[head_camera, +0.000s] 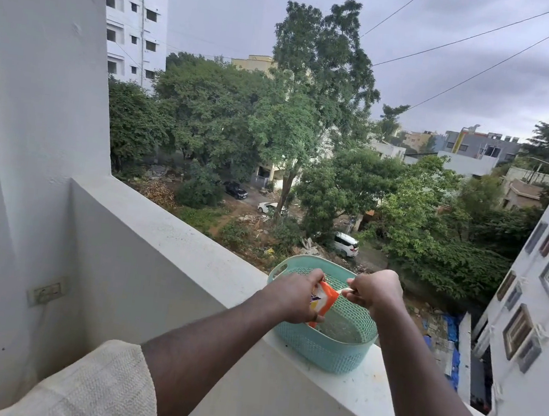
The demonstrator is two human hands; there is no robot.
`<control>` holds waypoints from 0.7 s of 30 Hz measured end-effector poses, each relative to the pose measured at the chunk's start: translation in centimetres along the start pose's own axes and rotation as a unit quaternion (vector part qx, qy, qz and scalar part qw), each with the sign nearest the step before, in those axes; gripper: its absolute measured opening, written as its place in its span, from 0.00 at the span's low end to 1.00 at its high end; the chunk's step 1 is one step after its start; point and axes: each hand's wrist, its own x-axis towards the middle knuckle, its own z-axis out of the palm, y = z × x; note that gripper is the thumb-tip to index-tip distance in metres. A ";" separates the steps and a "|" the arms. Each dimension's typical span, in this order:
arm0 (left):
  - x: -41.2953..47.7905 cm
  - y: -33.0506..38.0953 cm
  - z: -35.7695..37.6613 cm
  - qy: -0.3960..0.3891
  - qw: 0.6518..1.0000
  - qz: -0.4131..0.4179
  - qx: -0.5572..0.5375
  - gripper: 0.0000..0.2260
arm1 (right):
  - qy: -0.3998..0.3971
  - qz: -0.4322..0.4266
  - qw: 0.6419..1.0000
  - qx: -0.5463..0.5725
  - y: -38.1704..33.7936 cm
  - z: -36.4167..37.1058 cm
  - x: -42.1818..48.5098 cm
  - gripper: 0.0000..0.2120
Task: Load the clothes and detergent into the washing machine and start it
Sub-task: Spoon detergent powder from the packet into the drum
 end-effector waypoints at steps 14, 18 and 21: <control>0.4 0.2 0.2 -0.017 0.998 -0.001 -0.056 0.38 | 0.079 0.012 0.991 0.111 0.9 -7.0 0.1 0.05; 0.5 0.2 0.1 -0.016 0.998 -0.008 -0.058 0.36 | 0.090 0.016 0.987 0.133 0.9 -7.7 -0.1 0.05; -0.1 0.4 -0.8 0.069 0.990 0.009 -0.123 0.33 | 0.086 0.010 0.986 0.142 0.8 -7.8 -0.5 0.04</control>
